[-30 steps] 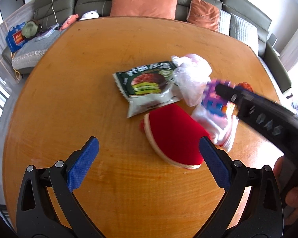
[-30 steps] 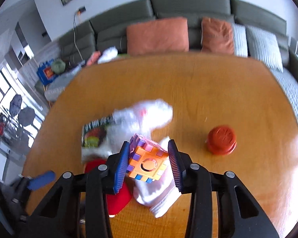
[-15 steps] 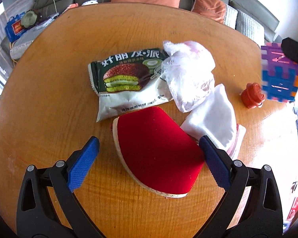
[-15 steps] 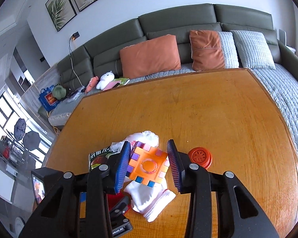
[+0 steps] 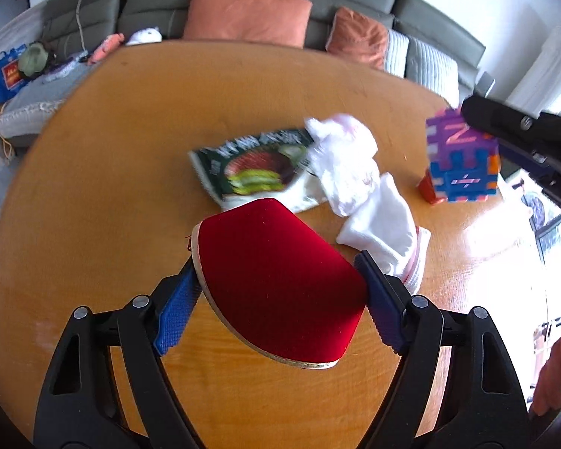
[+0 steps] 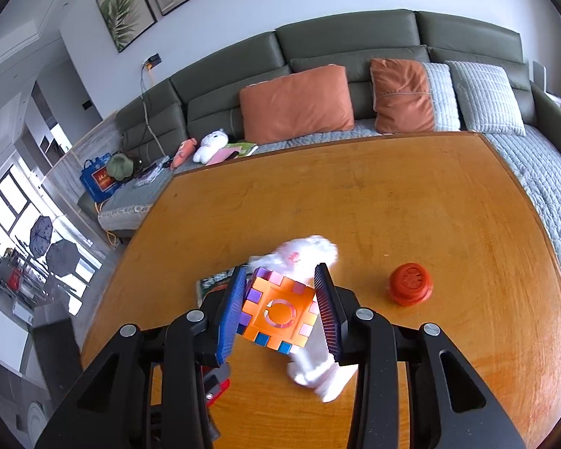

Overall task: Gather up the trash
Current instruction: 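Carry the paddle and toy block off the table to the black bin, then open both tools over the bin to drop the paddle and block, then move both open tools back over the table, then grasp the green snack packet with the left tool while the right tool grasps the red round lid, then carry the green packet and red lid off the table toward the bin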

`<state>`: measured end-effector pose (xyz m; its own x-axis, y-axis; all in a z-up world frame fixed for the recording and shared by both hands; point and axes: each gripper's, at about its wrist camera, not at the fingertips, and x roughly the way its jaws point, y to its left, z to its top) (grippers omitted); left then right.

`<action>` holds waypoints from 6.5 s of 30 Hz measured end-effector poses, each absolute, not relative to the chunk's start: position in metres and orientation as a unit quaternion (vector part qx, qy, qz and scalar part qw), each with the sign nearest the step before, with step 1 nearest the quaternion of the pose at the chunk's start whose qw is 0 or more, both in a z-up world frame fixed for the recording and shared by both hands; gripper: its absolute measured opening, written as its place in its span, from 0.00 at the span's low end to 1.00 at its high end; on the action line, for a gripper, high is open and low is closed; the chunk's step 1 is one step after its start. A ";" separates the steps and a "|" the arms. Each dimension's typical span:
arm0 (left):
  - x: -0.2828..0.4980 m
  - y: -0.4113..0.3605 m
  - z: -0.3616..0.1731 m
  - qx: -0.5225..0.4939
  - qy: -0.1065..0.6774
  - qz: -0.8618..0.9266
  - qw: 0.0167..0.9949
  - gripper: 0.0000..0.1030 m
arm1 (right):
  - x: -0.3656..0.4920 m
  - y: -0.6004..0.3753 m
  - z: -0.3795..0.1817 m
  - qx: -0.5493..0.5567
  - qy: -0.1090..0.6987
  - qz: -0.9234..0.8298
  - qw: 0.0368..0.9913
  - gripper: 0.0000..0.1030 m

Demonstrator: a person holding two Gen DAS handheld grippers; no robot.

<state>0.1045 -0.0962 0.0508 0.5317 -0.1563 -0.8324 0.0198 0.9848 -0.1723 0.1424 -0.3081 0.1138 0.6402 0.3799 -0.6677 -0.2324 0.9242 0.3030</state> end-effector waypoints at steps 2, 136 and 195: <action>0.099 -0.082 0.057 -0.074 0.474 -0.044 0.876 0.75 | 0.138 -0.295 0.117 0.091 0.387 0.176 0.901 0.39; 0.186 -0.089 0.034 0.086 0.487 -0.154 0.856 0.94 | 0.216 -0.359 0.012 0.074 0.480 -0.036 0.873 0.59; -0.048 0.241 0.066 -0.112 0.439 0.112 0.884 0.64 | 0.022 0.065 0.105 -0.060 0.428 0.365 0.825 0.46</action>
